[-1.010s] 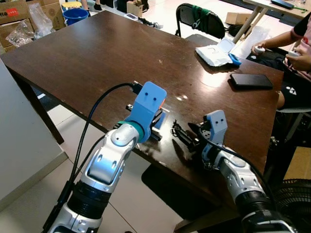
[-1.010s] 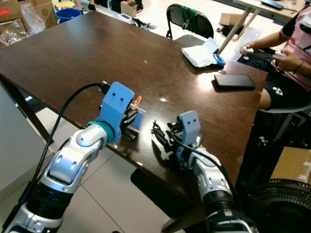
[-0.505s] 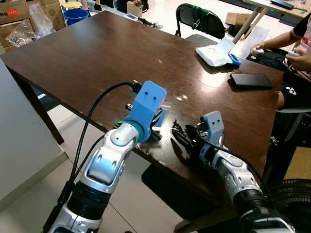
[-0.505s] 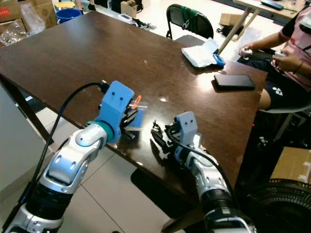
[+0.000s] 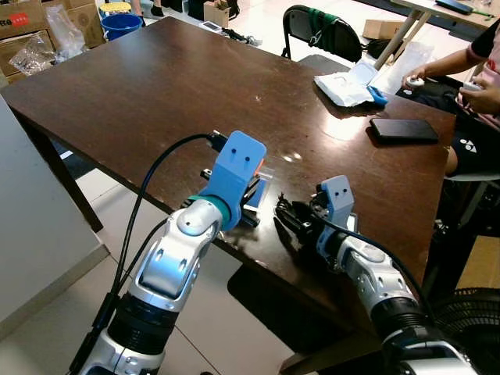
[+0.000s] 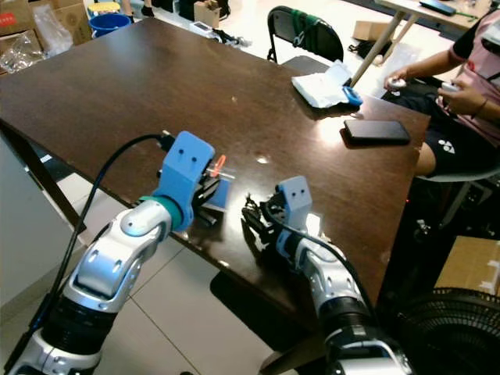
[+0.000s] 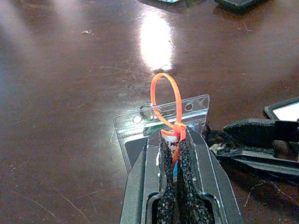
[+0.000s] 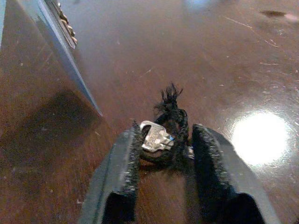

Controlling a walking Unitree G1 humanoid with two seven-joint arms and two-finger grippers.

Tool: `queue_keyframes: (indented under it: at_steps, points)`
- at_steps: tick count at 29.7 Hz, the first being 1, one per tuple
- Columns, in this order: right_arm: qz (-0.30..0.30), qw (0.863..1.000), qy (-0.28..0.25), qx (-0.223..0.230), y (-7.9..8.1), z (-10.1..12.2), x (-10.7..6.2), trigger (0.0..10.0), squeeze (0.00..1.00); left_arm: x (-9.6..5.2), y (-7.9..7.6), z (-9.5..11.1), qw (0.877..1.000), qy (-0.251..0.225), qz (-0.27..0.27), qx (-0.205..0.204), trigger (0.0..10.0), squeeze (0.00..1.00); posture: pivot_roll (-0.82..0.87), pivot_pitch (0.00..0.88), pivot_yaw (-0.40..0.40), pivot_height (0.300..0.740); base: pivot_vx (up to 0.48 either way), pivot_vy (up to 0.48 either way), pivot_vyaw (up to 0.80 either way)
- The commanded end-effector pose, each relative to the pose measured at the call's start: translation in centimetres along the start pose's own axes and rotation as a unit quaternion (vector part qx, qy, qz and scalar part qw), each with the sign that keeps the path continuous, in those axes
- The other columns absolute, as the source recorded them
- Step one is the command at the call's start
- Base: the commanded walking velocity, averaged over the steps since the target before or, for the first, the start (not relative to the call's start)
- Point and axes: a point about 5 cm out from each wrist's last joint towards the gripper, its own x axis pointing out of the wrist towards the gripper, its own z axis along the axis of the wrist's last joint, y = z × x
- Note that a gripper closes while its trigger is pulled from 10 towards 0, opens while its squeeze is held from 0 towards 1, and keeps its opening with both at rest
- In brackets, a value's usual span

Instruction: Hang keys on a hook

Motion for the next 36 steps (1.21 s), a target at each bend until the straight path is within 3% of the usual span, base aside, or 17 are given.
queue_keyframes:
  at_steps: [1, 12, 18, 20, 21, 23, 24, 25, 26, 27, 28, 30, 32, 36]
  points:
    - [-0.001, 0.999, 0.047, 0.008, -0.2, -2.2, -0.8, 0.0, 0.0, -0.2, -0.3, -0.3, 1.0, 0.006, -0.005, -0.007, 10.0, 0.0, 0.09, 0.198, 0.071, 0.74, 0.0, 0.0, 0.0]
    - [-0.007, 0.999, 0.037, 0.01, -0.5, -2.0, -1.2, 0.0, 0.0, -0.1, -0.3, -0.3, 1.0, 0.007, -0.006, -0.007, 10.0, 0.0, 0.08, 0.194, 0.075, 0.74, 0.0, 0.0, 0.0]
    - [0.004, 0.999, -0.028, 0.023, -0.2, 0.3, -0.8, 0.0, 0.0, -0.2, -0.2, -0.4, 1.0, 0.007, -0.006, -0.007, 10.0, 0.0, 0.09, 0.189, 0.076, 0.74, 0.0, 0.0, 0.0]
    - [0.004, 0.999, -0.028, 0.023, -0.2, 0.3, -0.8, 0.0, 0.0, -0.2, -0.2, -0.4, 1.0, 0.007, -0.006, -0.007, 10.0, 0.0, 0.09, 0.189, 0.076, 0.74, 0.0, 0.0, 0.0]
    - [0.011, 0.998, -0.058, 0.032, 0.0, 1.4, -0.7, 0.0, 0.0, -0.2, -0.2, -0.3, 1.0, 0.007, -0.005, -0.007, 10.0, 0.0, 0.09, 0.189, 0.076, 0.74, 0.0, 0.0, 0.0]
    - [0.011, 0.998, -0.058, 0.032, 0.0, 1.4, -0.7, 0.0, 0.0, -0.2, -0.2, -0.3, 1.0, 0.007, -0.005, -0.007, 10.0, 0.0, 0.09, 0.189, 0.076, 0.74, 0.0, 0.0, 0.0]
    - [0.019, 0.993, -0.103, 0.047, 0.3, 3.1, -0.6, 0.0, 0.0, -0.2, -0.2, -0.3, 1.0, 0.005, -0.004, -0.008, 10.0, 0.0, 0.08, 0.183, 0.075, 0.74, 0.0, 0.0, 0.0]
    - [0.019, 0.993, -0.103, 0.047, 0.3, 3.1, -0.6, 0.0, 0.0, -0.2, -0.2, -0.3, 1.0, 0.005, -0.004, -0.008, 10.0, 0.0, 0.08, 0.183, 0.075, 0.74, 0.0, 0.0, 0.0]
    - [0.029, 0.987, -0.147, 0.057, 0.7, 5.0, -0.7, 6.9, 0.0, -0.3, 0.0, -0.1, 1.0, 0.003, 0.0, -0.013, 10.0, 0.0, 0.08, 0.179, 0.074, 0.74, 0.0, 0.0, 0.0]
    - [0.029, 0.987, -0.147, 0.057, 0.7, 5.0, -0.7, 6.9, 0.0, -0.3, 0.0, -0.1, 1.0, 0.003, 0.0, -0.013, 10.0, 0.0, 0.08, 0.179, 0.074, 0.74, 0.0, 0.0, 0.0]
    - [0.035, 0.981, -0.178, 0.061, 0.9, 6.3, -0.9, 10.0, 0.0, -0.4, 0.2, 0.0, 1.0, 0.001, 0.003, -0.017, 10.0, 0.0, 0.08, 0.179, 0.074, 0.74, 0.0, 0.0, 0.0]
    - [0.035, 0.981, -0.178, 0.061, 0.9, 6.3, -0.9, 10.0, 0.0, -0.4, 0.2, 0.0, 1.0, 0.001, 0.003, -0.017, 10.0, 0.0, 0.08, 0.179, 0.074, 0.74, 0.0, 0.0, 0.0]
    - [0.041, 0.973, -0.218, 0.061, 1.3, 8.1, -1.5, 10.0, 0.0, -1.0, 1.1, 0.3, 1.0, -0.004, 0.016, -0.022, 10.0, 0.0, 0.08, 0.168, 0.072, 0.74, 0.0, 0.0, 0.0]
    - [0.039, 0.97, -0.23, 0.062, 1.6, 8.3, -2.2, 10.0, 0.0, -1.7, 1.9, 0.4, 0.999, -0.008, 0.029, -0.02, 10.0, 0.0, 0.08, 0.163, 0.071, 0.74, 0.0, 0.0, 0.0]
